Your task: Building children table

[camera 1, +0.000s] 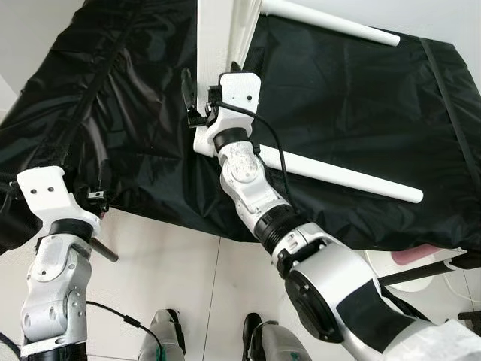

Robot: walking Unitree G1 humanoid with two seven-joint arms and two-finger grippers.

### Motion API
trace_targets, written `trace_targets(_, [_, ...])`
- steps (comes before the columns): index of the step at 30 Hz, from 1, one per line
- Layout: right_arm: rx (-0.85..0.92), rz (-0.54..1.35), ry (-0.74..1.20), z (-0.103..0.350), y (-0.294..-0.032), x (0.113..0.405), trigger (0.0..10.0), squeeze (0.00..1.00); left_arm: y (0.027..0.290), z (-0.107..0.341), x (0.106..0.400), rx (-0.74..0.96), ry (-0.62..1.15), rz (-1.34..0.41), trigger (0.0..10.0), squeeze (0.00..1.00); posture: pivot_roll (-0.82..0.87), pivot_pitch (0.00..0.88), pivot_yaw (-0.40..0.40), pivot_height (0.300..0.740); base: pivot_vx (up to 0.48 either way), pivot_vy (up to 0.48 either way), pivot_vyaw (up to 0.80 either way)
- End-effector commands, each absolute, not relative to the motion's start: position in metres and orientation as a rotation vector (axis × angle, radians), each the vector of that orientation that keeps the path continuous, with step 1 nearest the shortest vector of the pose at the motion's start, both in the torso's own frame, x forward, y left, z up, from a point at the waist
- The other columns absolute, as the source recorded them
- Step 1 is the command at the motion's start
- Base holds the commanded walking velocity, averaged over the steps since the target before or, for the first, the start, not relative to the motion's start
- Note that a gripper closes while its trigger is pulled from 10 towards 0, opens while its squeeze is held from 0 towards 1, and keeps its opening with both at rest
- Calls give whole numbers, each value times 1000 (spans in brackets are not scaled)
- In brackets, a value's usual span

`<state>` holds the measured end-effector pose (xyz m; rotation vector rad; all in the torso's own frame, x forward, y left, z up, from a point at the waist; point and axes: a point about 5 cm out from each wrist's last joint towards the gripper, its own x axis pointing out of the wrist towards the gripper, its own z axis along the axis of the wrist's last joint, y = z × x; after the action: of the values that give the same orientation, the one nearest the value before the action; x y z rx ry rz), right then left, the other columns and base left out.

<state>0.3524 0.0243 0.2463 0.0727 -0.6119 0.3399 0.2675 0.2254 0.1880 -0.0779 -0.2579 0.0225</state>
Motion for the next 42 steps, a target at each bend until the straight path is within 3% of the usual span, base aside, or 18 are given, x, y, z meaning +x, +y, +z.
trace_targets(1, [228,460,-520,226,80,314,10000,0,222,181,268,-89,-229,-2,10000,0,285,231,-52,740,0,0,0])
trace_targets(8, [150,418,-571,198,36,311,10000,0,211,180,271,-105,-231,-57,10000,0,267,227,-53,740,0,0,0])
trace_targets(17, [125,458,-603,183,13,299,10000,0,210,180,271,-110,-232,-68,10000,0,260,225,-50,740,0,0,0])
trace_targets(20, [119,440,-604,178,-21,293,10000,0,208,178,272,-114,-225,-90,10000,0,248,218,-50,740,0,0,0])
trace_targets(26, [107,410,-600,178,-36,289,10000,0,205,179,272,-117,-225,-115,10000,0,241,211,-53,740,0,0,0])
trace_targets(30, [57,296,-558,173,-72,290,10000,0,191,180,274,-113,-227,-194,10000,0,219,200,-57,740,0,0,0])
trace_targets(34, [50,276,-551,173,-78,290,10000,0,189,180,275,-112,-226,-209,10000,0,219,200,-57,740,0,0,0])
trace_targets(39, [-5,105,-490,175,-124,293,10000,0,164,183,278,-71,-220,-380,10000,0,198,205,-50,740,0,0,0])
trace_targets(42, [-5,87,-479,175,-130,289,10000,0,162,184,278,-62,-222,-398,10000,0,187,209,-51,740,0,0,0])
